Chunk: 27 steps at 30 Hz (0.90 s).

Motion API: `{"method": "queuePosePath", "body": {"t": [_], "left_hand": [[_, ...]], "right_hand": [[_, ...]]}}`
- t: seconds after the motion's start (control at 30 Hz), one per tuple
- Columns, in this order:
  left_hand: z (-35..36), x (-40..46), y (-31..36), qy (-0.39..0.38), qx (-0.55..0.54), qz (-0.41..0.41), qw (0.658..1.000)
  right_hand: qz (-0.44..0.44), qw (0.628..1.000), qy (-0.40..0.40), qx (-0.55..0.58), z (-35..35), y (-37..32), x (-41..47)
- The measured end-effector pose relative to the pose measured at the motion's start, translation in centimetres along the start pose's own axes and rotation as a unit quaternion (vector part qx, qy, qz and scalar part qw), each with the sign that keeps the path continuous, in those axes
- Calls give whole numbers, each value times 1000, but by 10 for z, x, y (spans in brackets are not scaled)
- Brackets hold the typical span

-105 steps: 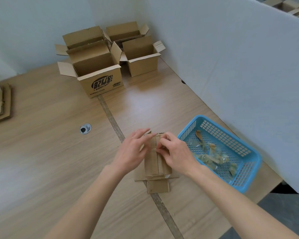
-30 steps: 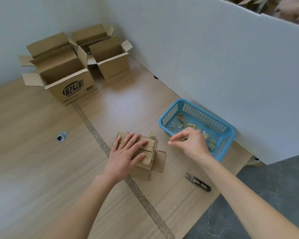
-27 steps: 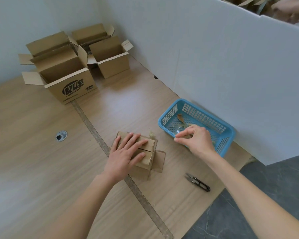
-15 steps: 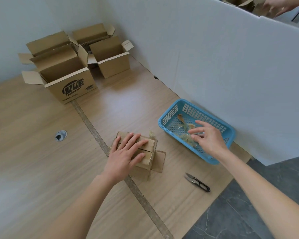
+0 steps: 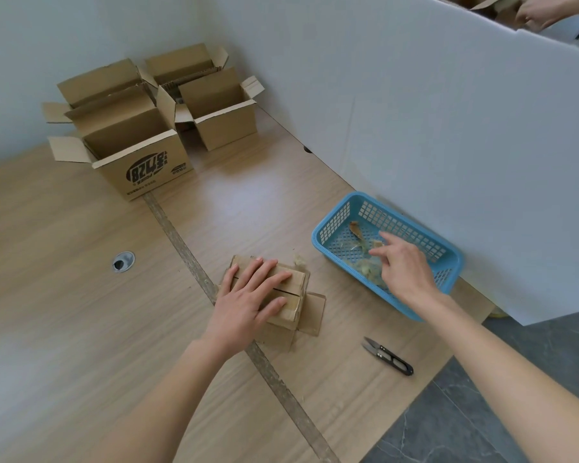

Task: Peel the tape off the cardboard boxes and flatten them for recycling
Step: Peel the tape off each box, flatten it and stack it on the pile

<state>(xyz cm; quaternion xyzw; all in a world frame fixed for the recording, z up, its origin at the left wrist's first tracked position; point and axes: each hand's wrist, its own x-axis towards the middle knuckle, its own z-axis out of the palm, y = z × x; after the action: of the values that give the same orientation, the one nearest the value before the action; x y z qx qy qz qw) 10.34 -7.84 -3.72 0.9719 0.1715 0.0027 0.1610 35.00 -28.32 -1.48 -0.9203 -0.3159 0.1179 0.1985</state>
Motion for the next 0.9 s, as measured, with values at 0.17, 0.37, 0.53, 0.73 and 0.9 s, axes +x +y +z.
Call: {"method": "queuePosePath", "body": {"t": [0.17, 0.37, 0.53, 0.73, 0.9], "left_hand": [[2, -1, 1, 19, -12, 1, 1000], [3, -11, 0, 163, -77, -116, 977], [-2, -28, -5, 156, -127, -212, 956], [-17, -24, 12, 182, -175, -283, 925], [-29, -15, 9, 130, -193, -356, 905]], "right_hand": [[-84, 992, 81, 51, 5, -21, -7], [-187, 957, -138, 173, 41, -93, -21], [-250, 962, -103, 44, 51, -115, -16], [-228, 962, -70, 134, 44, -133, -18], [-41, 995, 11, 87, 52, -143, -39]]}}
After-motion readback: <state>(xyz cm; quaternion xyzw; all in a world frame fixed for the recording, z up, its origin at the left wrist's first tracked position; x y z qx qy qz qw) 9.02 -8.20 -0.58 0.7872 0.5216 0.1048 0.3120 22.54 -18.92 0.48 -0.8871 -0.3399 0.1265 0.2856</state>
